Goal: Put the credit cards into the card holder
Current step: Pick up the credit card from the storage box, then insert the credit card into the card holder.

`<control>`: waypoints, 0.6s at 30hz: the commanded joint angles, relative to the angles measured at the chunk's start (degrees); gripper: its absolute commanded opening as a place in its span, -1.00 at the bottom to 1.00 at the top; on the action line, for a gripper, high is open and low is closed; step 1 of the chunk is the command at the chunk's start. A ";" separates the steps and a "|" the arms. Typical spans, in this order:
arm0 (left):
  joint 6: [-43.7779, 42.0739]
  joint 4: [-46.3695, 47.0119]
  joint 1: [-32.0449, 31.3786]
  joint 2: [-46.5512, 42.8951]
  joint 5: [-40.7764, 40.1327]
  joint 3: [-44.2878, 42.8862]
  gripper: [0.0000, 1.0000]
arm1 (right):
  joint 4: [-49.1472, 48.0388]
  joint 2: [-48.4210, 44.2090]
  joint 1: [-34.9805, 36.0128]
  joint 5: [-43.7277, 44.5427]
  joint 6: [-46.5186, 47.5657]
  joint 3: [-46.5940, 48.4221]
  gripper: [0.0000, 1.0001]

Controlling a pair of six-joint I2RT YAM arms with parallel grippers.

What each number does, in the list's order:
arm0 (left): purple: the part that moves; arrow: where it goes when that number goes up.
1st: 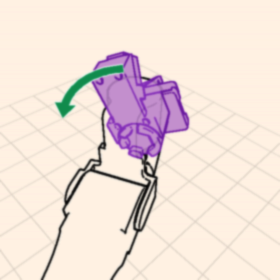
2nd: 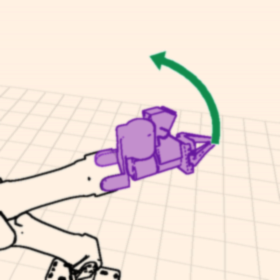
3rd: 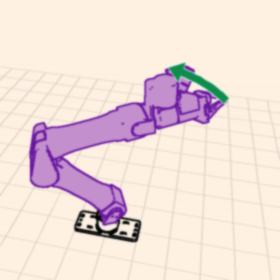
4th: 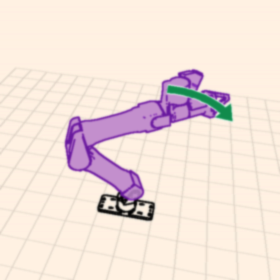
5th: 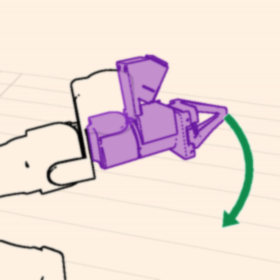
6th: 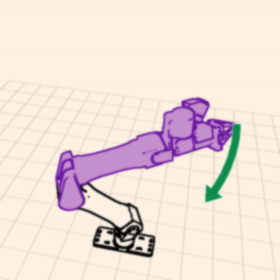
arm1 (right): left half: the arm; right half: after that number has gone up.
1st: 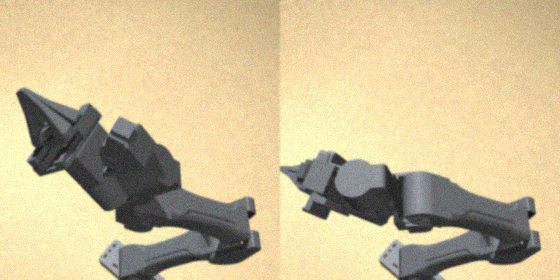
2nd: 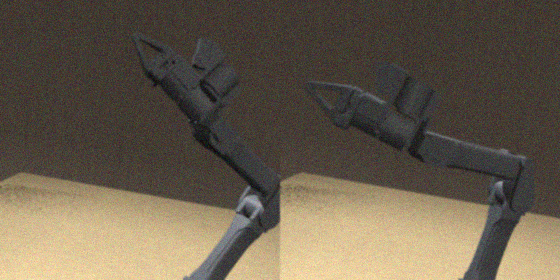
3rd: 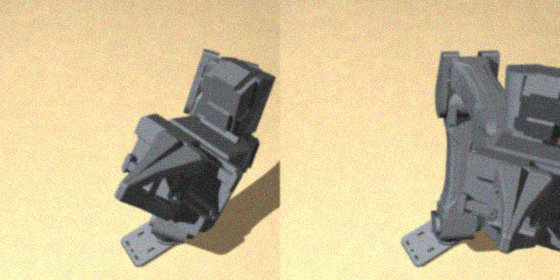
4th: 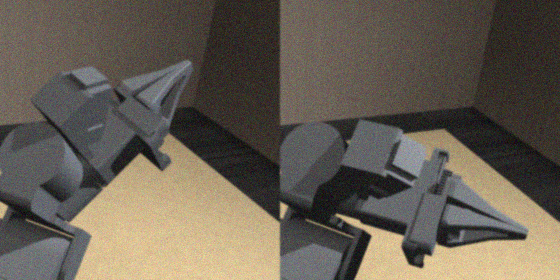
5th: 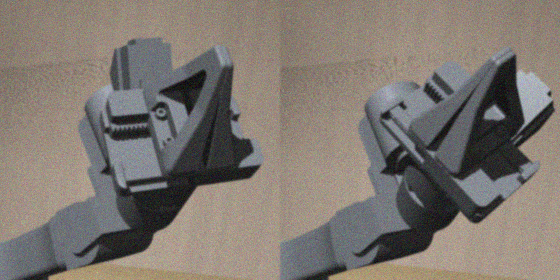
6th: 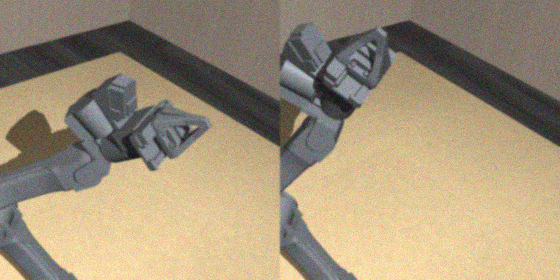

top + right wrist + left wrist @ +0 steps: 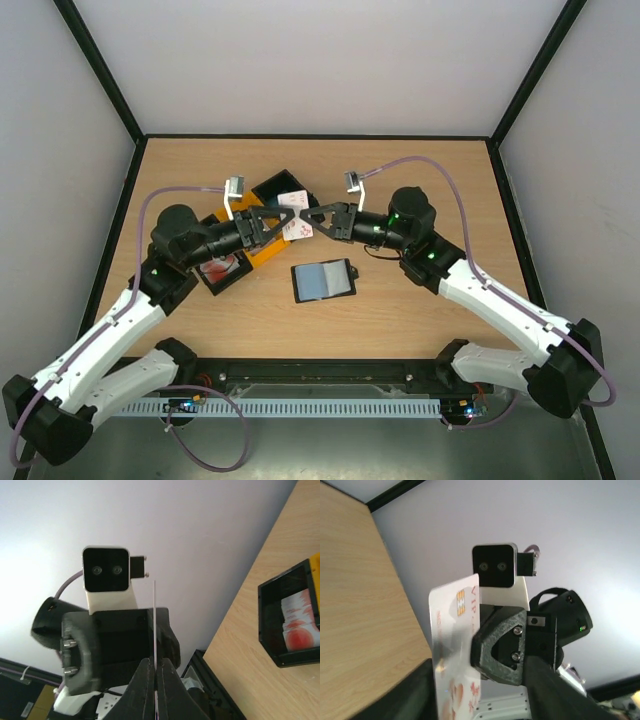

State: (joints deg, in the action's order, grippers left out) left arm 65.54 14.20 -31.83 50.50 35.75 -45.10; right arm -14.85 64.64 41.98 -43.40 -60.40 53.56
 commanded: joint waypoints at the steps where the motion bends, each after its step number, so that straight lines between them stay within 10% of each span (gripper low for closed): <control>1: -6.66 -10.91 -0.06 -2.23 -5.85 -1.72 0.33 | 2.80 0.76 -0.02 3.04 4.28 0.02 -0.96; 10: -20.87 -20.82 -0.12 2.62 -14.70 2.49 0.65 | 26.64 4.79 -2.52 24.27 21.18 0.14 -0.96; 18: -23.88 -19.35 -2.02 7.99 -18.26 7.51 0.54 | 22.92 5.06 -3.74 26.12 20.77 -10.77 -0.96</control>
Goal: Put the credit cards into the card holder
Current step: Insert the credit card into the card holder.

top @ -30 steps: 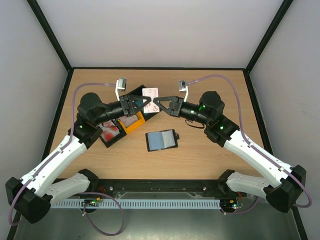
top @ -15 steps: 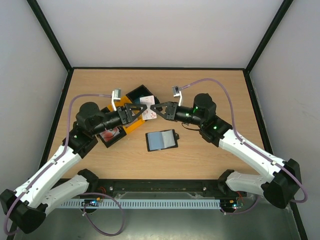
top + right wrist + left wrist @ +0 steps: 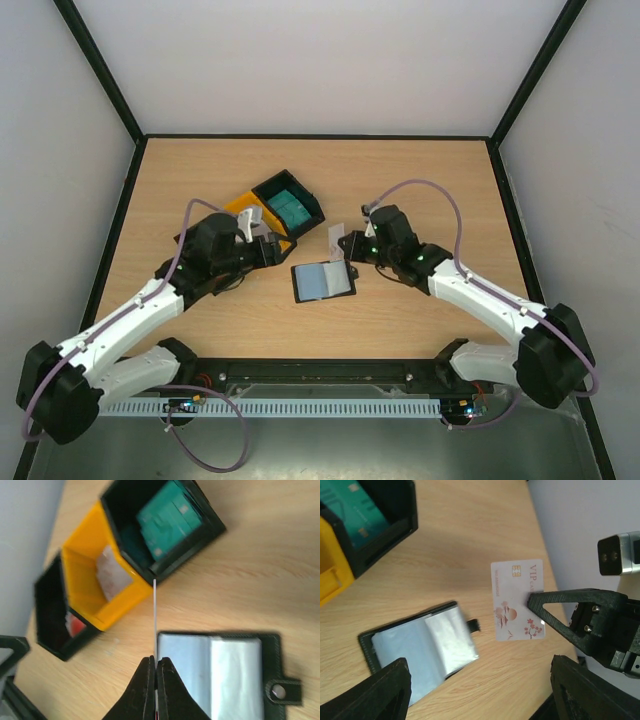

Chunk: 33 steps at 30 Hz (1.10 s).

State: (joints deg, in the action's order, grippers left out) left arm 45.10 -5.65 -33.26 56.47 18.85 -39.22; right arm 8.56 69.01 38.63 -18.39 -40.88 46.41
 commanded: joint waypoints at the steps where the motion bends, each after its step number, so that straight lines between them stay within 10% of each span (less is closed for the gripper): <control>1: -3.40 1.65 -0.84 3.29 -0.68 2.47 0.53 | -2.20 1.74 -0.40 -0.38 0.86 -4.50 -0.96; 33: 4.83 6.57 -9.24 24.31 -15.29 7.18 -0.05 | -26.03 21.00 -1.30 -14.24 0.04 -14.91 -0.96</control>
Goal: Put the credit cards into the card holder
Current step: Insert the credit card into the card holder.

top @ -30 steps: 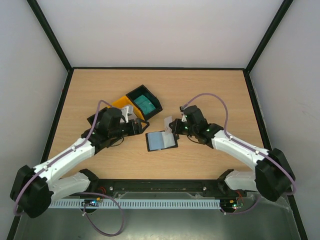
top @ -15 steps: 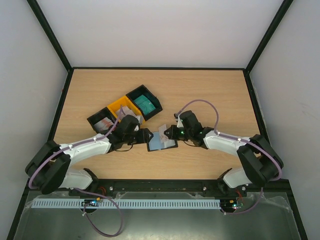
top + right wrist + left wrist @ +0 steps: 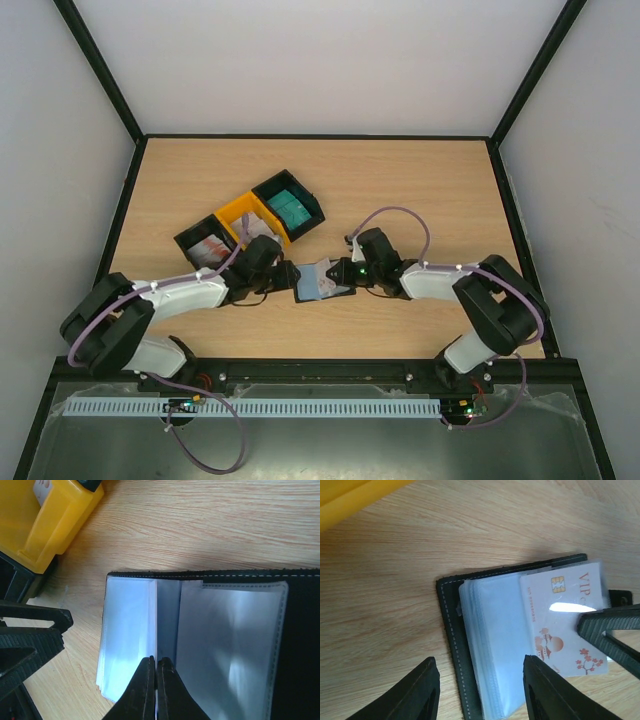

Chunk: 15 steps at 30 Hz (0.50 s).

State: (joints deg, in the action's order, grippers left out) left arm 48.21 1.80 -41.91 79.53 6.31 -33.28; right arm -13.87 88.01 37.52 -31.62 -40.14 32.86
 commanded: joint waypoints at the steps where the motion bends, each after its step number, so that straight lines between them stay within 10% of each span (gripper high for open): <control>1: 1.96 -0.73 -0.67 1.58 -2.83 1.61 -0.06 | -4.07 2.34 -0.21 -1.07 -1.06 -1.70 -0.96; 15: 2.95 -0.57 -2.65 5.47 -3.03 1.05 -0.34 | -8.18 6.85 -0.01 -0.53 -6.95 -4.98 -0.96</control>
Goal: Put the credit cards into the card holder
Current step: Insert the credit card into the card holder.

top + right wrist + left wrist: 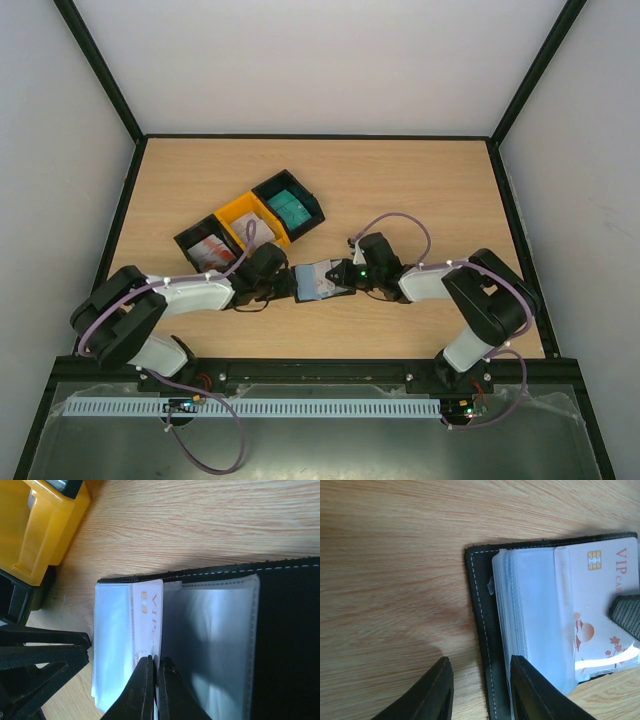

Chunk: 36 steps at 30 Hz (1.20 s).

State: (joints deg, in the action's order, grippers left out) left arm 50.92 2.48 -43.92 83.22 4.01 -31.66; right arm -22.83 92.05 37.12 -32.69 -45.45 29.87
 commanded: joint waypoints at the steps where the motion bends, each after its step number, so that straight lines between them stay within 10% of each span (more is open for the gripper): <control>1: 0.24 -2.16 -0.68 2.30 -1.02 -1.08 -0.36 | 0.73 3.16 0.52 0.37 -1.80 -2.07 -0.96; 36: 0.71 -3.22 -1.25 6.43 -0.22 -1.92 -0.82 | 6.43 8.09 5.96 1.64 -1.88 1.94 -0.96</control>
State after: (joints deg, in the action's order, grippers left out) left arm 51.62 2.22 -44.56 87.37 2.90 -34.57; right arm -21.85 95.94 39.86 -32.34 -46.94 32.40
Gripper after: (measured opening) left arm 0.096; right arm 0.024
